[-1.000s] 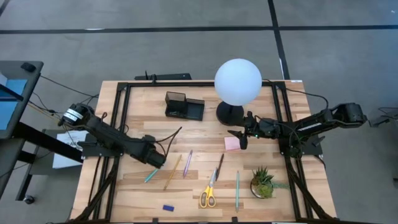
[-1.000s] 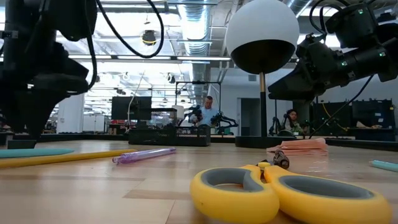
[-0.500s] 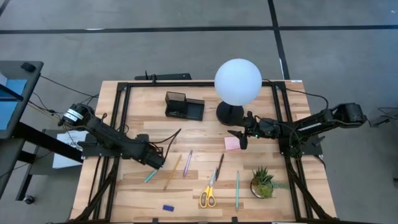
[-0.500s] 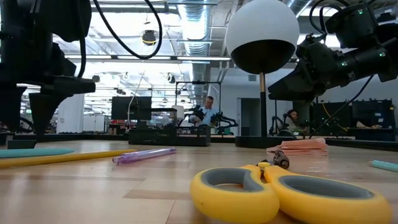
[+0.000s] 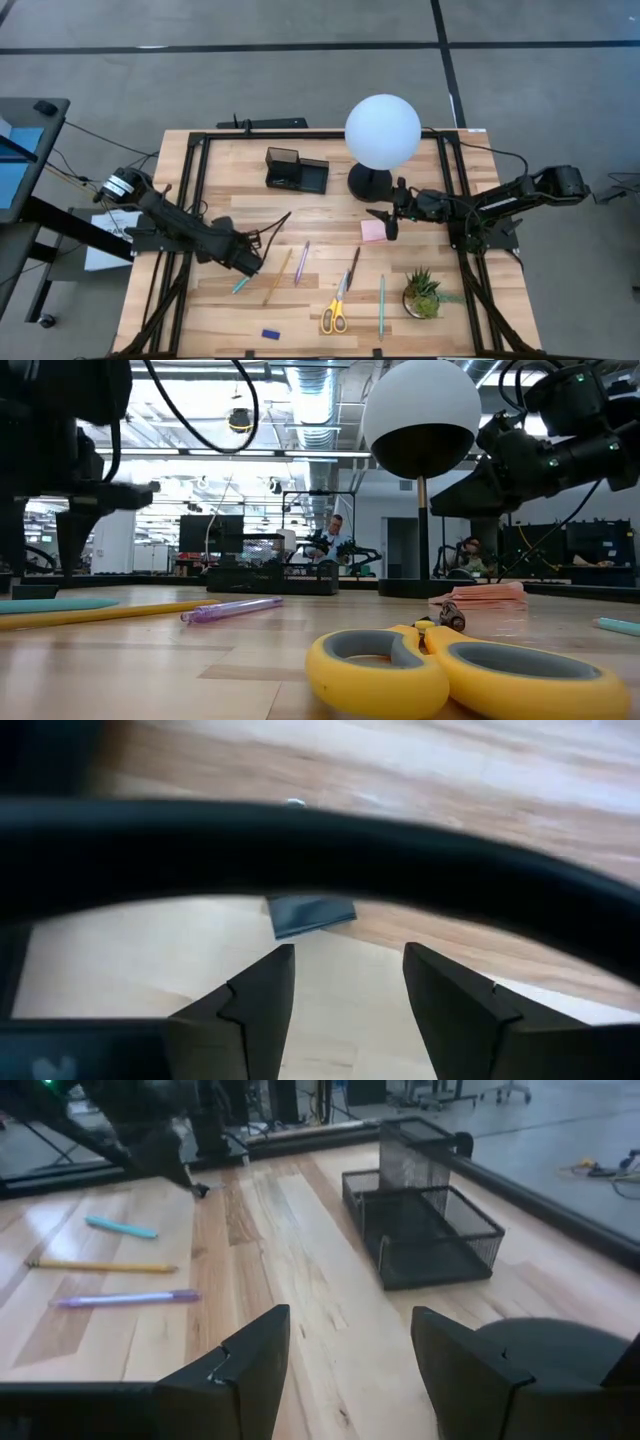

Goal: Pick and place office supplies into organizer
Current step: Put the black binder clip into the black desk organizer

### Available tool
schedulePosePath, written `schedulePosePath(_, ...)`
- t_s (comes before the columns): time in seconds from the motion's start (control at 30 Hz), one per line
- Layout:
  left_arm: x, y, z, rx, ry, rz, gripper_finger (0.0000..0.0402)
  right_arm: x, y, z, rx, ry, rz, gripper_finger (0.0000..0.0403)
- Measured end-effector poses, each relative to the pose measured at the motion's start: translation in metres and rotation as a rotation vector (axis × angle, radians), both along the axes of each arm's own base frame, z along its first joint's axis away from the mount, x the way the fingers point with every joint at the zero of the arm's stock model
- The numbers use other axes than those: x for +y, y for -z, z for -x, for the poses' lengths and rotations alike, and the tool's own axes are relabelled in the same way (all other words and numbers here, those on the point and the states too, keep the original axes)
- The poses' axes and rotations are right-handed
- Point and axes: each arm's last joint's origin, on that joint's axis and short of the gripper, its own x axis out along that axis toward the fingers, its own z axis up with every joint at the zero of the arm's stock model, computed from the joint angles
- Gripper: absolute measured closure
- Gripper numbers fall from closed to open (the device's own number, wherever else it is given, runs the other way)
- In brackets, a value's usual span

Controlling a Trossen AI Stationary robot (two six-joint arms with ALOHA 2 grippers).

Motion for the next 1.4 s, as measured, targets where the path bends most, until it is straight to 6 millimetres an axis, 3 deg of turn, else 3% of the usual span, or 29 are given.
schedulePosePath(0.23, -0.003, 0.02, -0.004, 0.104, -0.023, -0.01, 0.0217, 0.0, -0.006, -0.001, -0.044, -0.016, 0.069, 0.0198)
schedulePosePath(0.87, 0.006, 0.019, -0.003, 0.114, -0.026, -0.112, 0.0217, 0.0, -0.007, -0.002, -0.053, -0.02, 0.094, 0.0198)
schedulePosePath(1.2, -0.002, 0.018, 0.002, 0.123, 0.035, -0.128, 0.0217, 0.0, -0.007, -0.002, -0.053, -0.02, 0.093, 0.0198)
schedulePosePath(1.4, -0.008, 0.033, 0.002, 0.172, 0.042, -0.14, 0.0217, 0.0, -0.007, -0.002, -0.053, -0.02, 0.093, 0.0198)
